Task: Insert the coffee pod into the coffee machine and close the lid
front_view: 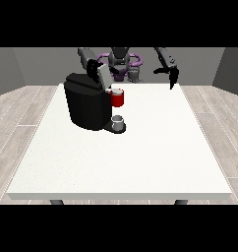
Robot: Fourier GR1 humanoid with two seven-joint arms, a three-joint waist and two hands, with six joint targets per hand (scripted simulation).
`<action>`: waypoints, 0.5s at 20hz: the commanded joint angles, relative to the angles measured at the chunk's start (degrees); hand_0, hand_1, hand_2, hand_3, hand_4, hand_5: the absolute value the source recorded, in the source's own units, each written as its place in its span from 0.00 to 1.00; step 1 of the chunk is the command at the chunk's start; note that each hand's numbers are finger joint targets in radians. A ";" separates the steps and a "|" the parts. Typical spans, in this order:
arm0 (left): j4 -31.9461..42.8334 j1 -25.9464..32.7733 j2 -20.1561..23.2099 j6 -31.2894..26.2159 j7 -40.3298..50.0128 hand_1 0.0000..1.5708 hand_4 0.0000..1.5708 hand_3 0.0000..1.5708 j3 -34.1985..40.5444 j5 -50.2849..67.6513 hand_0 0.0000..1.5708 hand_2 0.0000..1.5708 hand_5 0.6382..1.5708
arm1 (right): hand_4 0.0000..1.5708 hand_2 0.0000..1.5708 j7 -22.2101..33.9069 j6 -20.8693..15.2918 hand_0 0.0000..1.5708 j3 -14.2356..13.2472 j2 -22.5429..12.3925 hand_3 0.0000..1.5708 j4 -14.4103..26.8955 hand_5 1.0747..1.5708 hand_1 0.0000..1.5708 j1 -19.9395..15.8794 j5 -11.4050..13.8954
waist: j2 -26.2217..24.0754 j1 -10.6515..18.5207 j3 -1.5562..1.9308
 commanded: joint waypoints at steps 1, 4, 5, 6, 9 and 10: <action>0.28 -1.78 2.31 -2.24 2.54 0.00 0.22 0.00 1.44 2.28 0.00 0.00 1.00 | 0.28 0.00 -0.88 -1.62 0.00 3.33 3.34 0.00 2.61 1.00 0.00 0.17 2.70 | 0.00 1.07 0.34; 4.17 -1.48 2.01 -1.17 -0.69 0.00 0.23 0.00 1.50 1.06 0.00 0.00 1.00 | 0.23 0.00 2.63 -0.78 0.00 4.17 2.32 0.00 1.80 1.00 0.00 -3.79 3.47 | 0.37 0.47 0.32; 1.46 -2.46 -0.40 0.23 -1.93 0.00 0.23 0.00 -1.09 -0.59 0.00 0.00 1.00 | 0.27 0.00 -0.67 -1.15 0.00 2.28 1.29 0.00 3.78 1.00 0.00 -5.16 2.77 | 3.42 2.37 0.33; 3.75 -1.89 2.21 -3.14 -1.68 0.00 0.23 0.00 0.53 1.20 0.00 0.00 1.00 | 0.27 0.00 3.17 -2.82 0.00 4.54 3.27 0.00 2.02 1.00 0.00 -5.48 4.30 | 1.26 2.57 0.30; 2.69 -4.42 2.04 -3.11 0.97 0.00 0.23 0.00 0.23 1.73 0.00 0.00 1.00 | 0.26 0.00 6.11 -5.25 0.00 4.95 2.42 0.00 3.27 1.00 0.00 -7.86 6.47 | 1.78 4.65 0.31; 3.84 -1.92 1.94 -2.40 -2.32 0.00 0.25 0.00 0.67 1.16 0.00 0.00 1.00 | 0.24 0.00 5.47 -2.48 0.00 4.31 0.78 0.00 2.78 1.00 0.00 -7.13 5.04 | 1.94 3.55 0.31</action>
